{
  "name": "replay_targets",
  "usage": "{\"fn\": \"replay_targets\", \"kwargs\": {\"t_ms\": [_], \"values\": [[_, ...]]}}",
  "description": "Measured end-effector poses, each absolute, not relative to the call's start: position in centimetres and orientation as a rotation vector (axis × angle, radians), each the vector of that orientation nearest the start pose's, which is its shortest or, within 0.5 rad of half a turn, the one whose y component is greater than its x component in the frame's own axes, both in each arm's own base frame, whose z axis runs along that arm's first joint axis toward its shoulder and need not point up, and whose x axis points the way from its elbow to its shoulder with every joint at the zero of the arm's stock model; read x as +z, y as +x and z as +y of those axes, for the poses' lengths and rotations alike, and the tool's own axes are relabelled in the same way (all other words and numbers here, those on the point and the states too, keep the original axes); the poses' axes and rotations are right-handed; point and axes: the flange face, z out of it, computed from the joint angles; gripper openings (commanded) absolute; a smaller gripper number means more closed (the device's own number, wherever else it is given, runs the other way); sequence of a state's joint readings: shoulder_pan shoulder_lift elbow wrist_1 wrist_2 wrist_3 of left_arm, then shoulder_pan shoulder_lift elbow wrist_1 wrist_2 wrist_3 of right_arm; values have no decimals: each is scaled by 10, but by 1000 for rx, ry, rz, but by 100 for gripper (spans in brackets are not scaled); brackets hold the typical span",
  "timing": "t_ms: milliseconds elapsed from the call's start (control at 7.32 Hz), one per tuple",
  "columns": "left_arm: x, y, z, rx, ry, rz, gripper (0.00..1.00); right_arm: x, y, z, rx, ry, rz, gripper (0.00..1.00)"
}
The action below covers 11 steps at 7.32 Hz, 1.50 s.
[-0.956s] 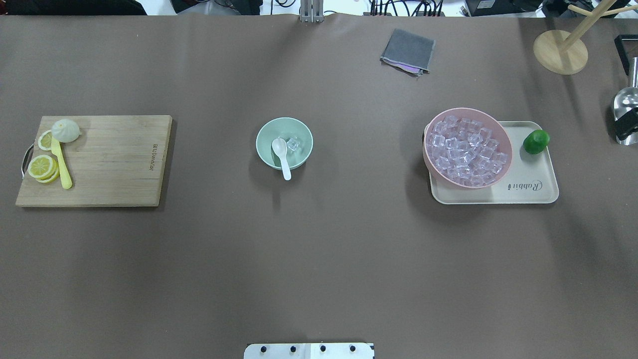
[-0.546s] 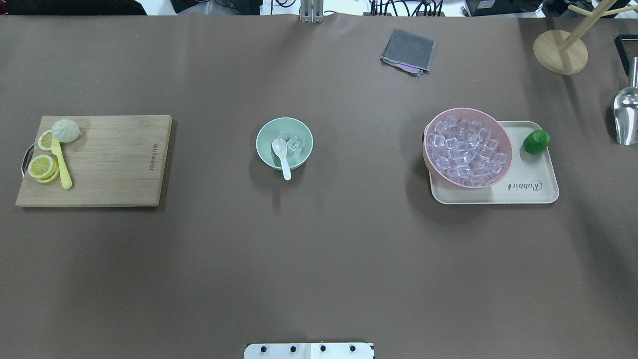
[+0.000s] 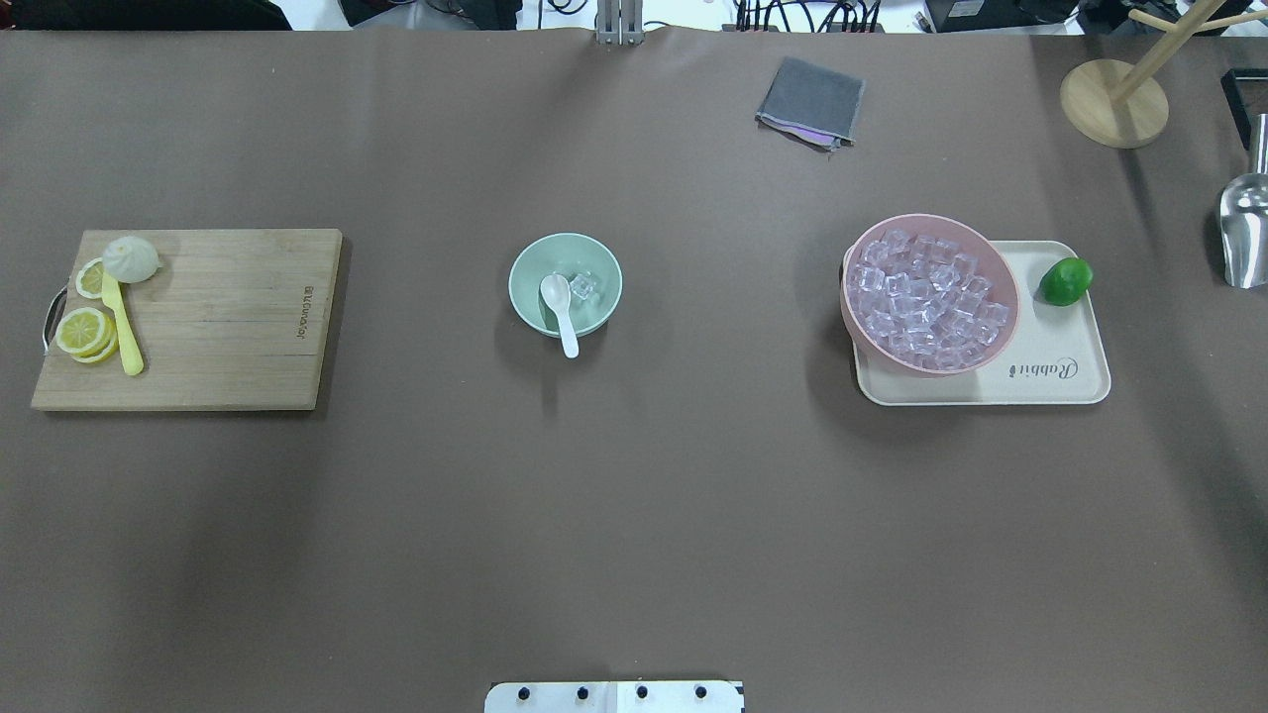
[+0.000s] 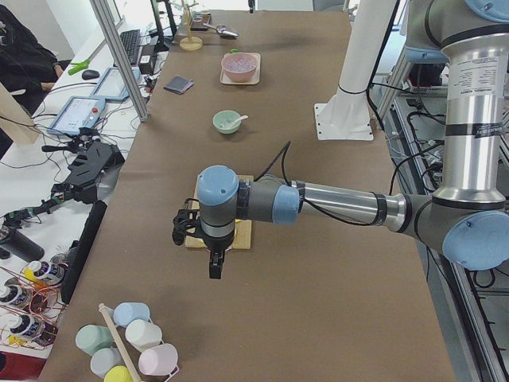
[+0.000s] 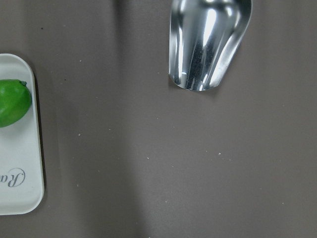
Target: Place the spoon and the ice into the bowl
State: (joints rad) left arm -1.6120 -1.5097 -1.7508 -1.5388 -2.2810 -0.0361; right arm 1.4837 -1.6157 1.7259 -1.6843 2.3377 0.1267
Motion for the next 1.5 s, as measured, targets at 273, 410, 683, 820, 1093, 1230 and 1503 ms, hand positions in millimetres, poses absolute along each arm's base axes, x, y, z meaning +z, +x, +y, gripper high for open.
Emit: {"fn": "replay_targets", "kwargs": {"t_ms": [273, 410, 683, 820, 1093, 1230, 1503], "values": [[622, -88, -460, -64, 47, 711, 98, 630, 29, -457, 62, -111, -808, 100], [631, -88, -459, -72, 26, 719, 98, 635, 31, -451, 68, -115, -821, 100], [639, -85, -462, -78, 8, 746, 98, 640, 40, -445, 86, -114, -829, 100], [639, -84, -464, -76, 10, 751, 98, 642, 46, -444, 95, -107, -830, 100], [639, -84, -464, -74, 12, 753, 98, 639, 52, -445, 101, -94, -832, 100], [640, -84, -464, -75, 10, 752, 98, 637, 53, -447, 100, -88, -833, 100], [640, -84, -464, -76, 6, 752, 98, 635, 53, -449, 99, -83, -833, 100]]}}
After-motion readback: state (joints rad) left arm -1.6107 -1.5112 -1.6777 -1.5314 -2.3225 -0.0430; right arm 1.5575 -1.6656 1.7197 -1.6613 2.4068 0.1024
